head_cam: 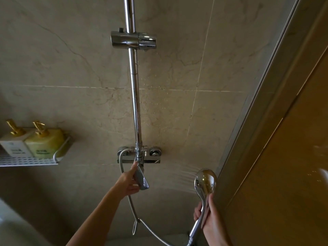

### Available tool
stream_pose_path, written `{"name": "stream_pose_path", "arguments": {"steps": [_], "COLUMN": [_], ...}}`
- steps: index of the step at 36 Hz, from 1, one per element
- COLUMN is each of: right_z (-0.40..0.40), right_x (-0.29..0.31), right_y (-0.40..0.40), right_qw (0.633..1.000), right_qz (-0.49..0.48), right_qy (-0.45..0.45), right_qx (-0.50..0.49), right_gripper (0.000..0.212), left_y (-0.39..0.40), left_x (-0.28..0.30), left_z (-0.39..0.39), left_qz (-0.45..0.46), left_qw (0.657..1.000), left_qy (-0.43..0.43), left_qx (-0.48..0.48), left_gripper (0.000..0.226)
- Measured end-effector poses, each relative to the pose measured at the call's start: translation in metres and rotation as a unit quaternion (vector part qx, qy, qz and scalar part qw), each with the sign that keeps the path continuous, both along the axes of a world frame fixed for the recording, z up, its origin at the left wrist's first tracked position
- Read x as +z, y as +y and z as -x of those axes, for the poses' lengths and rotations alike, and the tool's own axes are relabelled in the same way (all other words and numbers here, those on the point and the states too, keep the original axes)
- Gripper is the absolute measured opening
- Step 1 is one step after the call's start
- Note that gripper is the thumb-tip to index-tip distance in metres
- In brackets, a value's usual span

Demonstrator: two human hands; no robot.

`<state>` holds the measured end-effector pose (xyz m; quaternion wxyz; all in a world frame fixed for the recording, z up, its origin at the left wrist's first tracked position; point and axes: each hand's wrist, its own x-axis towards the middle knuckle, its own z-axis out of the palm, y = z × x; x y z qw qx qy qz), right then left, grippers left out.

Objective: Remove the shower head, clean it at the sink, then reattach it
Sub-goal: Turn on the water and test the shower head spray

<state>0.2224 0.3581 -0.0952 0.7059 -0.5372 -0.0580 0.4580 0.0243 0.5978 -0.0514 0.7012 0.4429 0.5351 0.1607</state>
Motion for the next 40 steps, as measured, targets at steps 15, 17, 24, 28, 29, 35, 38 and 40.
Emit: {"name": "stream_pose_path", "arguments": {"steps": [15, 17, 24, 28, 29, 35, 38, 40], "right_z": [-0.003, -0.002, -0.001, 0.000, 0.000, -0.002, -0.003, -0.002], "right_x": [-0.004, -0.003, 0.001, 0.005, 0.005, 0.000, -0.002, -0.002], "right_y": [-0.005, -0.006, -0.006, -0.004, -0.004, -0.001, 0.001, 0.002], "right_qw": [1.000, 1.000, 1.000, 1.000, 1.000, 1.000, 1.000, 1.000], "right_qz": [0.000, -0.004, 0.002, 0.005, 0.006, 0.005, 0.008, 0.006], "right_qy": [0.007, 0.007, 0.009, 0.007, 0.007, 0.009, 0.012, 0.009], "right_qx": [-0.011, -0.011, -0.003, -0.008, -0.007, 0.000, 0.005, 0.005], "right_gripper": [0.057, 0.056, 0.057, 0.058, 0.058, 0.058, 0.058, 0.057], "left_y": [0.004, 0.003, -0.001, -0.001, -0.001, -0.001, 0.000, 0.000], "left_x": [-0.001, 0.000, 0.003, 0.003, 0.003, 0.002, 0.001, 0.001], "left_z": [0.008, 0.010, 0.010, 0.010, 0.010, 0.011, 0.012, 0.012], "left_qz": [0.014, 0.013, 0.010, 0.012, 0.012, 0.006, 0.007, 0.008], "left_qw": [1.000, 1.000, 1.000, 1.000, 1.000, 1.000, 1.000, 1.000], "left_qy": [-0.013, -0.017, -0.020, -0.019, -0.019, -0.017, -0.015, -0.017], "left_qx": [-0.009, -0.010, -0.002, -0.001, 0.001, -0.002, -0.001, -0.004], "left_gripper": [0.085, 0.084, 0.079, 0.081, 0.081, 0.079, 0.082, 0.084]}}
